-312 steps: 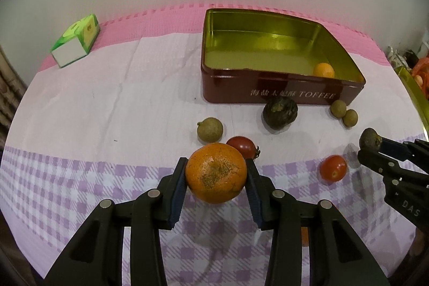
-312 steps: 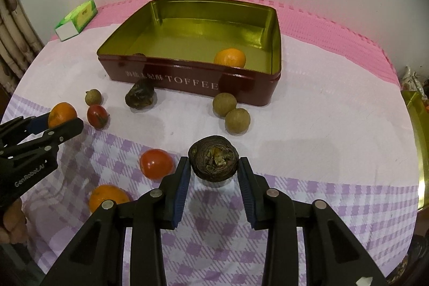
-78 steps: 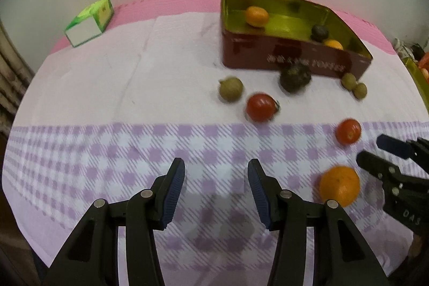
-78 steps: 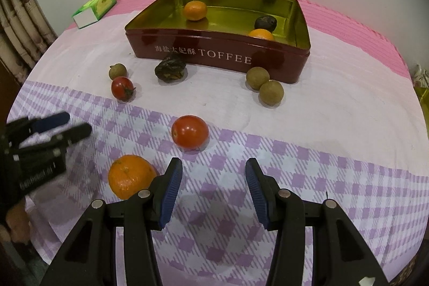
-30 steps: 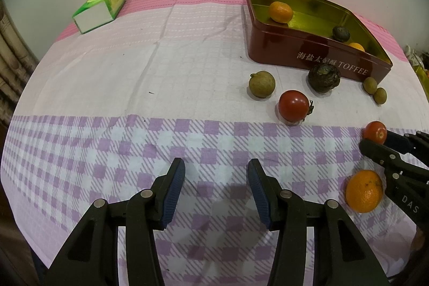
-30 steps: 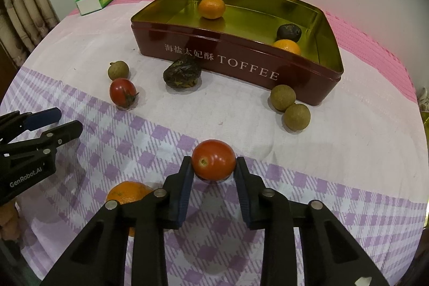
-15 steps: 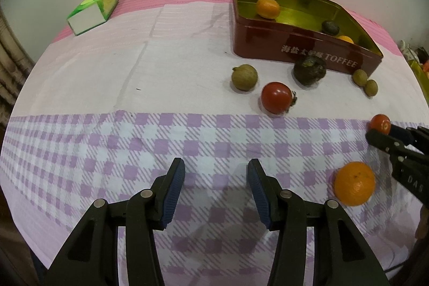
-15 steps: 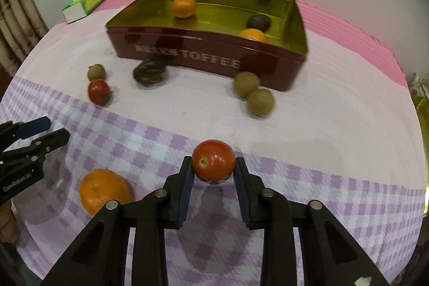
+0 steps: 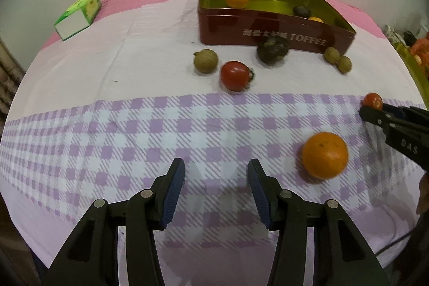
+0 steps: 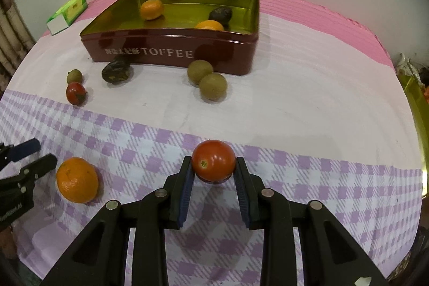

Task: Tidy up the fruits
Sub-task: 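Move the left tool to the tangerine and close on it while the right tool holds the tomato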

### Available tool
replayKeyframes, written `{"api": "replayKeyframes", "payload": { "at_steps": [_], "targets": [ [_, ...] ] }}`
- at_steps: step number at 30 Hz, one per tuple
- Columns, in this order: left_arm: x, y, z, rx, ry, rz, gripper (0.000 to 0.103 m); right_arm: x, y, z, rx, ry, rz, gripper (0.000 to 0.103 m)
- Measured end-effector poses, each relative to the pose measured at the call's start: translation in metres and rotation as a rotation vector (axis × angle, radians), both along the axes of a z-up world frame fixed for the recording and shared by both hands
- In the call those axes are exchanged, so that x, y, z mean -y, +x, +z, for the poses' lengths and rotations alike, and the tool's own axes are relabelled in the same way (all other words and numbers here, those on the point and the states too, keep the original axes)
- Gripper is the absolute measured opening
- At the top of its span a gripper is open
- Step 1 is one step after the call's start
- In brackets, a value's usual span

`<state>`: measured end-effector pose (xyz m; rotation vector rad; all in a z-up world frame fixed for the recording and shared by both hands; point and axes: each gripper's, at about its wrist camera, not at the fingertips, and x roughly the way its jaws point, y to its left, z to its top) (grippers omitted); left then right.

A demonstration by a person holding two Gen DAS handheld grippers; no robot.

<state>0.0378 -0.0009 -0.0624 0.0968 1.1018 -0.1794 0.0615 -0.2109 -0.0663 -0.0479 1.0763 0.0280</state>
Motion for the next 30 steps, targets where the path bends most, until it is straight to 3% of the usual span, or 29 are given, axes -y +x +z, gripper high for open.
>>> {"api": "replayKeyframes", "payload": {
  "at_steps": [11,30],
  "targets": [
    [0.01,-0.017,0.005,-0.003,-0.004,-0.04,0.051,0.027,-0.009,0.001,-0.005,0.025,-0.068,0.028],
    [0.052,-0.035,0.006,-0.025,-0.013,-0.149,0.051,0.038,-0.028,-0.002,-0.02,0.023,-0.095,0.028]
  ]
}}
